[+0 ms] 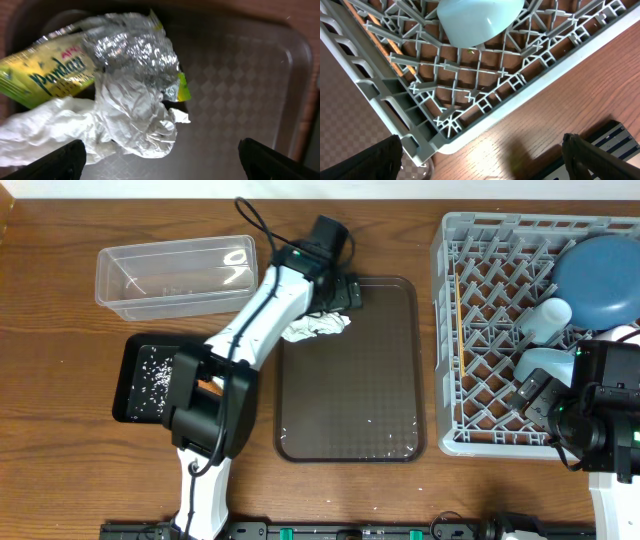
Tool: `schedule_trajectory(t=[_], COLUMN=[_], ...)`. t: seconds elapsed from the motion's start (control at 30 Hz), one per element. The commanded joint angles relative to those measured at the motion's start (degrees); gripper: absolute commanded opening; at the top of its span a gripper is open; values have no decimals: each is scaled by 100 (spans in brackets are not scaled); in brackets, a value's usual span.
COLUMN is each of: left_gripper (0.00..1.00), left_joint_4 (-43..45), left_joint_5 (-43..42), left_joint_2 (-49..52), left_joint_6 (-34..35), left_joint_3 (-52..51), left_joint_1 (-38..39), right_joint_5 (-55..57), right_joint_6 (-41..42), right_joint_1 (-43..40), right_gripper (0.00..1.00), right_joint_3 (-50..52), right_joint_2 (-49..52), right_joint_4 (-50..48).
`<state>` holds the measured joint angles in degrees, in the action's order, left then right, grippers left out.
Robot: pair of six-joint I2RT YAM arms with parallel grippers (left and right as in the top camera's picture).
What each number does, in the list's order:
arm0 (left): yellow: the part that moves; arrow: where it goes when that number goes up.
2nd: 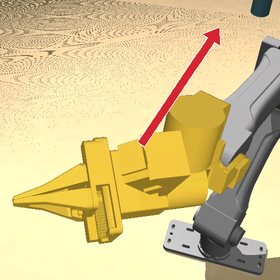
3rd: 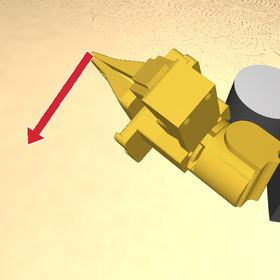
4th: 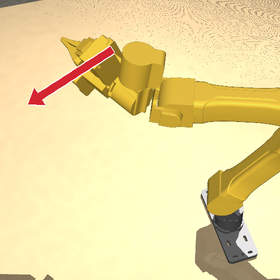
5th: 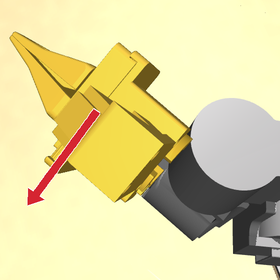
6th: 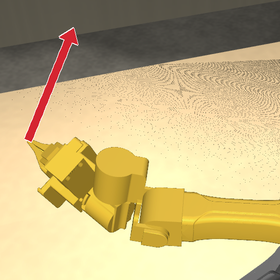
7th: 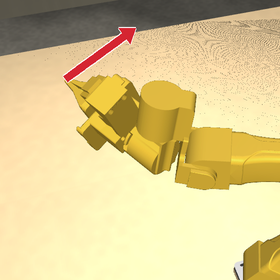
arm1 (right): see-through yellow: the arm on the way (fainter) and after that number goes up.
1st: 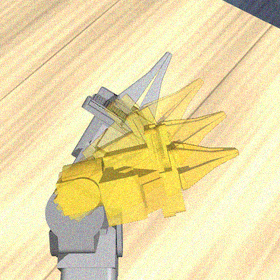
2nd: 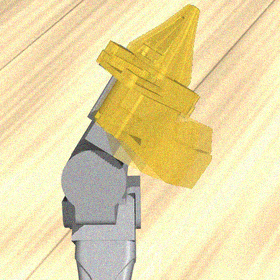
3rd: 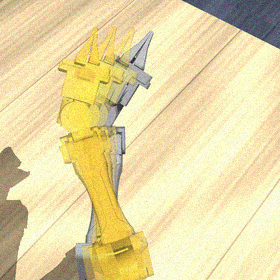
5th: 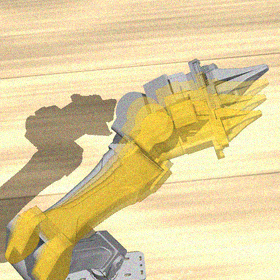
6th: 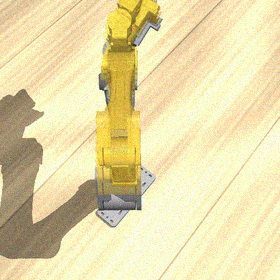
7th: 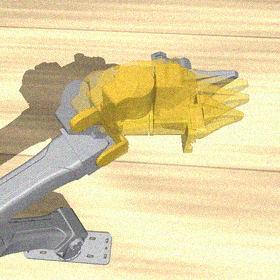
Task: Sort waste into correct bins and load items into the dishwasher rack
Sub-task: 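Grasp the crumpled wrappers on the brown tray with the left gripper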
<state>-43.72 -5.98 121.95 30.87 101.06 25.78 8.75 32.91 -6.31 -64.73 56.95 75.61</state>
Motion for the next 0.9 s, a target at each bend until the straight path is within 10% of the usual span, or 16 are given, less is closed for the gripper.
schedule_trajectory(t=[0.0,0.87], left_gripper=[100,72], left_joint_4=[-9,-48], left_joint_5=[459,678], left_joint_2=[245,496], left_joint_6=[382,1058], left_joint_3=[-70,-72], left_joint_1=[94,326], right_joint_5=[22,22], right_joint_6=[87,90], right_joint_1=[-59,-59], right_gripper=[99,99], right_joint_3=[-4,-4], right_joint_2=[-4,-4], right_joint_4=[4,4])
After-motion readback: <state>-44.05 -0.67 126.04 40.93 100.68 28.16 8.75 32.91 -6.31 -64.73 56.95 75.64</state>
